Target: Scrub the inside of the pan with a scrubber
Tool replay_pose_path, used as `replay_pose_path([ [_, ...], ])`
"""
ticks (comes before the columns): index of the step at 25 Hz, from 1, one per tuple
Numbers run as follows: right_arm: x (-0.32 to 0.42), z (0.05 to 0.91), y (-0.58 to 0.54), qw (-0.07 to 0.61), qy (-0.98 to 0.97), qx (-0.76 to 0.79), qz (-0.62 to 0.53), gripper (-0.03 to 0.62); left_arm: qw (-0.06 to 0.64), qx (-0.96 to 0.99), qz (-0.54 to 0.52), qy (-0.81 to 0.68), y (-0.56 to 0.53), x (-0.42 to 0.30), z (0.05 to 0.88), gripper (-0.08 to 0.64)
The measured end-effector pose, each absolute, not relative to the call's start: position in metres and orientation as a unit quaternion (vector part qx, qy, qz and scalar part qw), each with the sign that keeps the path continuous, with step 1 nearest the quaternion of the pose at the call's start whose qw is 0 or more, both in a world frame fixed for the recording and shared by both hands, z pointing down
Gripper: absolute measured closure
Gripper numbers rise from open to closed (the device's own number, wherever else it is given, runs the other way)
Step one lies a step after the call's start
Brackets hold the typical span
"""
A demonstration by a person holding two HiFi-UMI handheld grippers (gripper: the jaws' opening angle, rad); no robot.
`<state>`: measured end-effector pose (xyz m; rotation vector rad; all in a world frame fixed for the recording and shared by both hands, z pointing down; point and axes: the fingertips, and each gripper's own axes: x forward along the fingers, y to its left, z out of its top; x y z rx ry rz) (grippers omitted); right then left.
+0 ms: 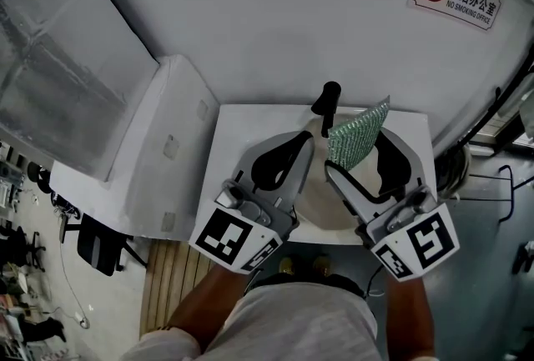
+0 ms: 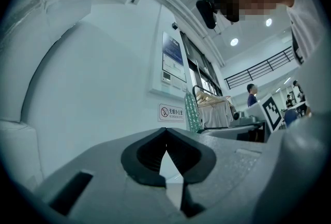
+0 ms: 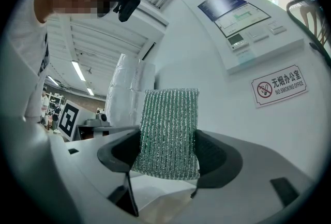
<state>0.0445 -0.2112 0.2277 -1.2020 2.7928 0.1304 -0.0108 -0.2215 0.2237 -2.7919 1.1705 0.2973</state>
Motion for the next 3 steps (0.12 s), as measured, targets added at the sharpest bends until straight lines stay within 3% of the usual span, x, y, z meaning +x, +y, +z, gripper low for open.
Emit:
replay_pose_path([
  [3,0.0443,0.2282,-0.2119,0.048,0.917,-0.394,0.043,0.253,0.050,-0.917,0.097,0.384,-0.2223,-0.0105,0.2240,0.545],
])
